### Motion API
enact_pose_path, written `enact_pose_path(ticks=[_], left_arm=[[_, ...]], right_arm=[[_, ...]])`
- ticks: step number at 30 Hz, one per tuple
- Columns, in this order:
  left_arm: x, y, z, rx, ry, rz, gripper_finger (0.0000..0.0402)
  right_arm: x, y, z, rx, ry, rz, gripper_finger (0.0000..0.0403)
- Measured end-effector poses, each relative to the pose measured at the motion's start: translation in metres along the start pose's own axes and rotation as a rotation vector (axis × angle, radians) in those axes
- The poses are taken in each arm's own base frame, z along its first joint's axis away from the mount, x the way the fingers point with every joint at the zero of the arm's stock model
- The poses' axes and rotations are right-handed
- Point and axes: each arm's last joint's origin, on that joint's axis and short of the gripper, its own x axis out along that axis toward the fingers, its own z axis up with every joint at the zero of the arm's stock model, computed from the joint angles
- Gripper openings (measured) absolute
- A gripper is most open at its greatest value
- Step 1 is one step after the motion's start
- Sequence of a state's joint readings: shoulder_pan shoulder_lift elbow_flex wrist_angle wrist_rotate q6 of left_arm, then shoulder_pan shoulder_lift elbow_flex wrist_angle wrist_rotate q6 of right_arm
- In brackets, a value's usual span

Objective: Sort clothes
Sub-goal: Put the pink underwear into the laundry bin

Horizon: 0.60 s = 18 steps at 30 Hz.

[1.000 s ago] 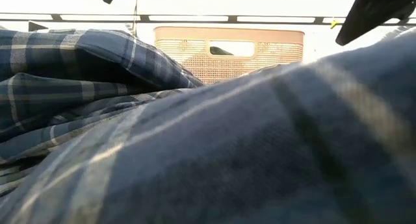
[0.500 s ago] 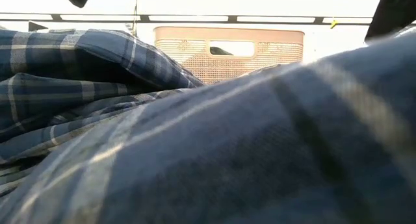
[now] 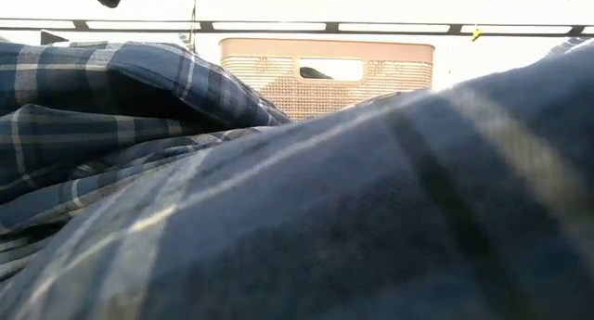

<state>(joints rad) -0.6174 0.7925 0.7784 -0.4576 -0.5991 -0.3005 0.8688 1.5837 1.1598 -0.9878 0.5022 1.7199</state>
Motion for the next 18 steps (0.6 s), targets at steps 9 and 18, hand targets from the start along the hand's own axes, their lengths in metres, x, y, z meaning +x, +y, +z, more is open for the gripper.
enact_pose_path(ticks=[9, 18], left_arm=[[0.000, 0.000, 0.000, -0.005, 0.002, -0.003, 0.0124], [0.015, -0.009, -0.003, 0.031, 0.035, 0.009, 0.0124]], right_arm=[[0.026, -0.019, -0.025, 0.028, 0.019, 0.020, 0.0126], [0.069, -0.045, -0.041, 0.085, 0.035, 0.109, 0.0109]])
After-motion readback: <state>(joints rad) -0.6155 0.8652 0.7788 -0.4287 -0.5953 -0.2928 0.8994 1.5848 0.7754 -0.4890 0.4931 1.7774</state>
